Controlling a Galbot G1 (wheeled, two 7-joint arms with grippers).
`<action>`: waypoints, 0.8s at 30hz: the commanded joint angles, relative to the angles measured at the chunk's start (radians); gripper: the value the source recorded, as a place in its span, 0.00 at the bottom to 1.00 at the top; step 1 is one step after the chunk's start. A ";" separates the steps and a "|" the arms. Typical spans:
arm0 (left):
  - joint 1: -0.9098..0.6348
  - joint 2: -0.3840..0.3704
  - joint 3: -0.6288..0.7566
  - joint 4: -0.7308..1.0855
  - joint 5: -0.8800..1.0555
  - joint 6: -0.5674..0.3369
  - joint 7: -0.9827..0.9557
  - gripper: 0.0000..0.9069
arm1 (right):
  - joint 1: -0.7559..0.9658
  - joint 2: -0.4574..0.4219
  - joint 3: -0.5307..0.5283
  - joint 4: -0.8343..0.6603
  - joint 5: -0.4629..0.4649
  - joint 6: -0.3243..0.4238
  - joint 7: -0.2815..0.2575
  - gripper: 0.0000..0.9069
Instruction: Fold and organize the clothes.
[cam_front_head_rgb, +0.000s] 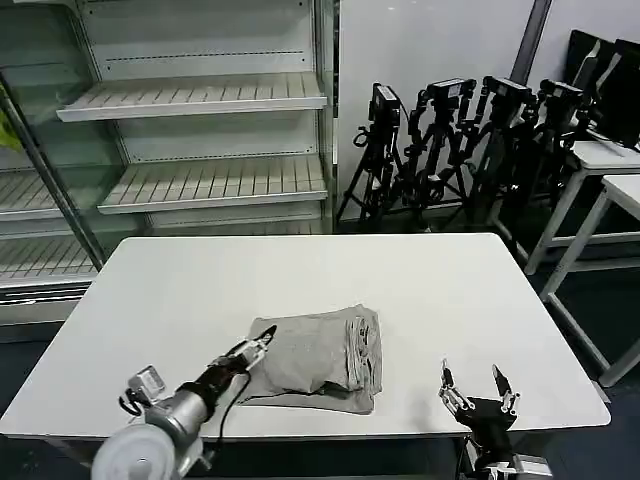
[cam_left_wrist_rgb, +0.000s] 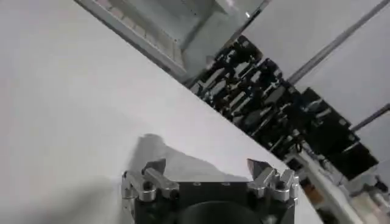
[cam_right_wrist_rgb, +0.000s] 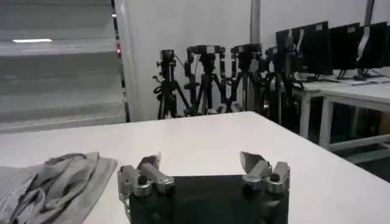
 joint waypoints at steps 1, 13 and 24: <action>0.026 0.120 -0.046 0.076 -0.046 0.026 0.024 1.00 | -0.010 -0.002 0.002 0.009 -0.001 -0.001 -0.001 1.00; -0.029 0.040 0.037 0.157 -0.037 0.025 0.025 1.00 | -0.043 0.000 0.039 0.040 0.002 -0.002 0.000 1.00; -0.077 -0.019 0.086 0.148 -0.027 0.023 0.024 1.00 | -0.054 0.020 0.034 0.053 -0.006 -0.004 0.000 1.00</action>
